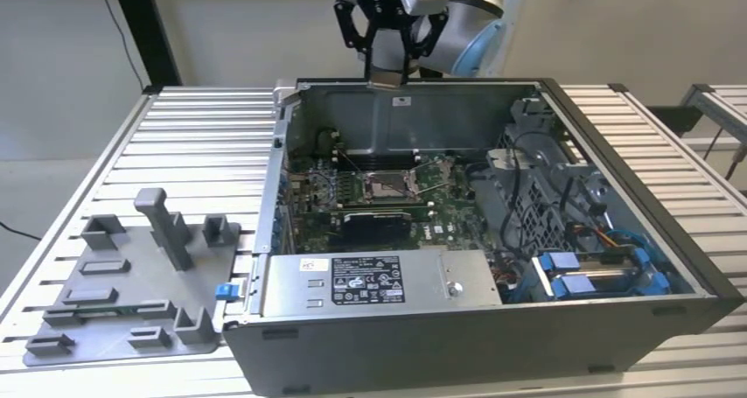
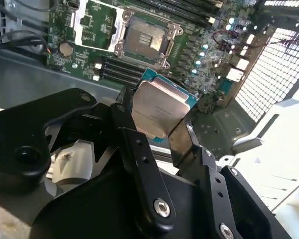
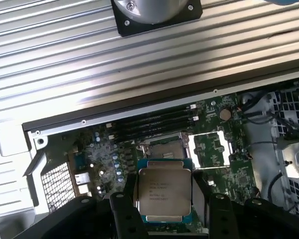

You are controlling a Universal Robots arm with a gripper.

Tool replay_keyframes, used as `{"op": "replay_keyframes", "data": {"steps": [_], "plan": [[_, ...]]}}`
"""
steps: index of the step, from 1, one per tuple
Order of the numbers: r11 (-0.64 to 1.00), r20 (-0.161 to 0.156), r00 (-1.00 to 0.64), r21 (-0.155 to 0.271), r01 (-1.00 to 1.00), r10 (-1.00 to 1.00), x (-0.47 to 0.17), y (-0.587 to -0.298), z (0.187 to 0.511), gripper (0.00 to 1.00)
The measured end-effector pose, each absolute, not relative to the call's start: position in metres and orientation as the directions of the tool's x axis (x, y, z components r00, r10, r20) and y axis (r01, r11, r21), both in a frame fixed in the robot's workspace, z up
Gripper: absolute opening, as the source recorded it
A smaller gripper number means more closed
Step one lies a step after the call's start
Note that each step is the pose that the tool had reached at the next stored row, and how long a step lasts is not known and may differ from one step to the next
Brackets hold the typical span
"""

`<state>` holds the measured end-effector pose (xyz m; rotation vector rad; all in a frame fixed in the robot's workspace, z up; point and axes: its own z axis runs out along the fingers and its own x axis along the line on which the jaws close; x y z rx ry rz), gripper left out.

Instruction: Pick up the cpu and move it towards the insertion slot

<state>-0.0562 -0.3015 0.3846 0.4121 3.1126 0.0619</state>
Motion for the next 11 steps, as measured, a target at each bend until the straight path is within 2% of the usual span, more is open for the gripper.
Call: {"op": "replay_keyframes", "data": {"steps": [11], "plan": [[0.909, 0.004, -0.91, 0.039, 0.415, 0.415, -0.0562, -0.3015, 0.3845, 0.0]]}}
